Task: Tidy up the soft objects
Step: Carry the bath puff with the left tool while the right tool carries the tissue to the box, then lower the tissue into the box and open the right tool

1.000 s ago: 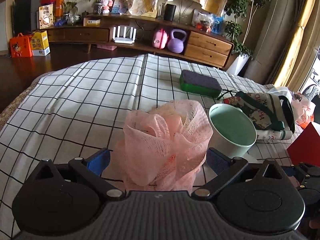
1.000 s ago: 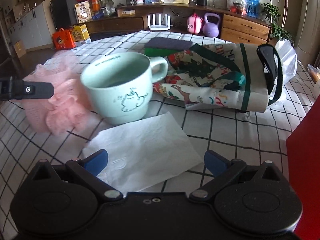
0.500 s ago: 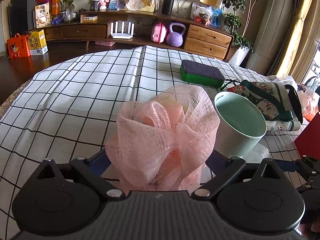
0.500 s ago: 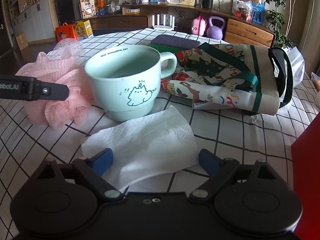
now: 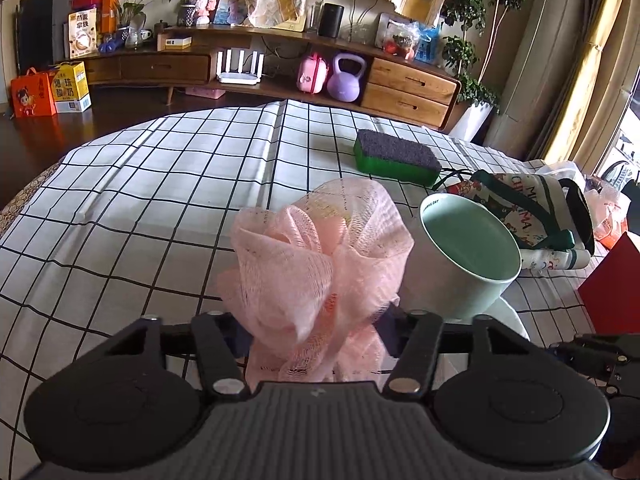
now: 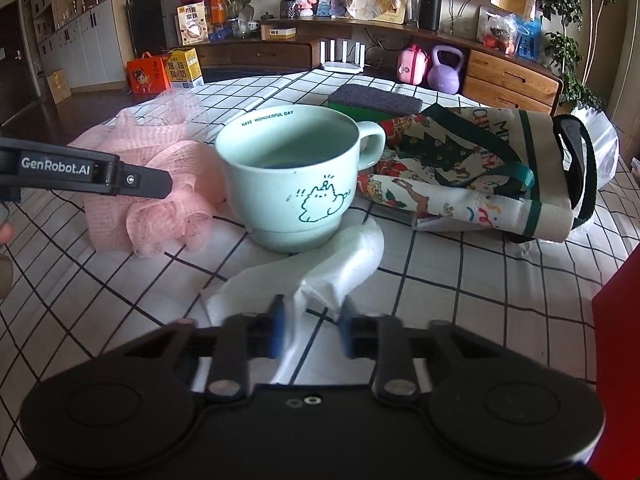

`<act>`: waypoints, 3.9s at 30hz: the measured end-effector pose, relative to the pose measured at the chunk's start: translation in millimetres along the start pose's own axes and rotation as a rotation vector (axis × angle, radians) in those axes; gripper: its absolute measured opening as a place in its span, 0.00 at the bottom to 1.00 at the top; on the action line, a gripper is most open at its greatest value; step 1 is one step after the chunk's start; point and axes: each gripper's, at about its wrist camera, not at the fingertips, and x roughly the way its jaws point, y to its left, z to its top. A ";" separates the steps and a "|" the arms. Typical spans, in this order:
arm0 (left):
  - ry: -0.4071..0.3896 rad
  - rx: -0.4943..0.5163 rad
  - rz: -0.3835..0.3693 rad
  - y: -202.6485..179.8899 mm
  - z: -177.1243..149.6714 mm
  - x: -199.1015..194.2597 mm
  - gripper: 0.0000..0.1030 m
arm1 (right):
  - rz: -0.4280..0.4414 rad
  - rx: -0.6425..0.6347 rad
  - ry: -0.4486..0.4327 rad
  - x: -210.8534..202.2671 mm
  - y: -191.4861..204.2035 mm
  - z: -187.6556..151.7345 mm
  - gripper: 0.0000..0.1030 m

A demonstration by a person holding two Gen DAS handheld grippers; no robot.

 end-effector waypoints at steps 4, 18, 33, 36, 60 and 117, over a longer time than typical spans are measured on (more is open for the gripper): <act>-0.004 -0.005 -0.003 0.7 -0.7 -3.1 0.40 | -0.007 0.033 -0.012 -5.0 -2.1 -2.4 0.10; -0.040 -0.028 -0.007 3.5 -2.8 -27.9 0.21 | -0.001 0.107 -0.093 -60.1 -9.7 -11.1 0.06; -0.143 -0.030 -0.072 -7.7 -2.0 -85.6 0.11 | 0.002 0.142 -0.197 -137.1 -13.3 -21.7 0.06; -0.170 0.006 -0.091 -15.8 -1.8 -100.1 0.11 | -0.003 0.148 -0.214 -151.0 -17.1 -25.9 0.06; -0.221 0.138 -0.321 -111.4 18.7 -160.4 0.09 | -0.143 0.233 -0.311 -233.5 -87.4 -54.0 0.06; 0.151 0.474 -0.485 -401.3 -18.2 -1.4 0.09 | -0.347 0.429 -0.094 -187.4 -274.9 -120.3 0.20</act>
